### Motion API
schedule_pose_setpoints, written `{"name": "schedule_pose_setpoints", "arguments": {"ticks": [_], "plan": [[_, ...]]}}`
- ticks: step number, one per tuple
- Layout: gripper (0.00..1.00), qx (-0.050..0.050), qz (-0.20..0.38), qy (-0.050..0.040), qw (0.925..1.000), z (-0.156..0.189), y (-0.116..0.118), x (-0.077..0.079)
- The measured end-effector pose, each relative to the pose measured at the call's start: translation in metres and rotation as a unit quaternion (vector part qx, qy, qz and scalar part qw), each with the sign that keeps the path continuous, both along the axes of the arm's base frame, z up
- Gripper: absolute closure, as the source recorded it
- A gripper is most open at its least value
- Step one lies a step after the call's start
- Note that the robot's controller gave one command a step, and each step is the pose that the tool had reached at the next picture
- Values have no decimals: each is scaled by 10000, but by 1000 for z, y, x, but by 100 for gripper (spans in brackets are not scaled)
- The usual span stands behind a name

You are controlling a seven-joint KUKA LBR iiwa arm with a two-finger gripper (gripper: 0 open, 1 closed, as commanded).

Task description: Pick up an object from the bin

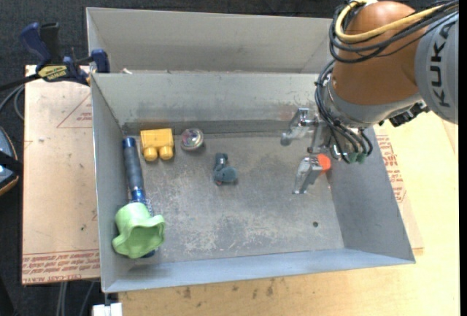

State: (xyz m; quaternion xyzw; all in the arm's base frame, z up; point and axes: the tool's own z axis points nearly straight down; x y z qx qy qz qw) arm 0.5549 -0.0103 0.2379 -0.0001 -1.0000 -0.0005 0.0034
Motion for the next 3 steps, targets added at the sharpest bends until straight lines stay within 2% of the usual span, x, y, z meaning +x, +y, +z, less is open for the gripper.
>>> {"name": "schedule_pose_setpoints", "arguments": {"ticks": [1, 2, 3], "plan": [[0, -10, 2323, -60, 9726, -161, 84, 77], [0, 8, 4677, -61, 8839, -137, 74, 93], [0, 19, 5323, -57, 8466, -138, 103, 103]]}}
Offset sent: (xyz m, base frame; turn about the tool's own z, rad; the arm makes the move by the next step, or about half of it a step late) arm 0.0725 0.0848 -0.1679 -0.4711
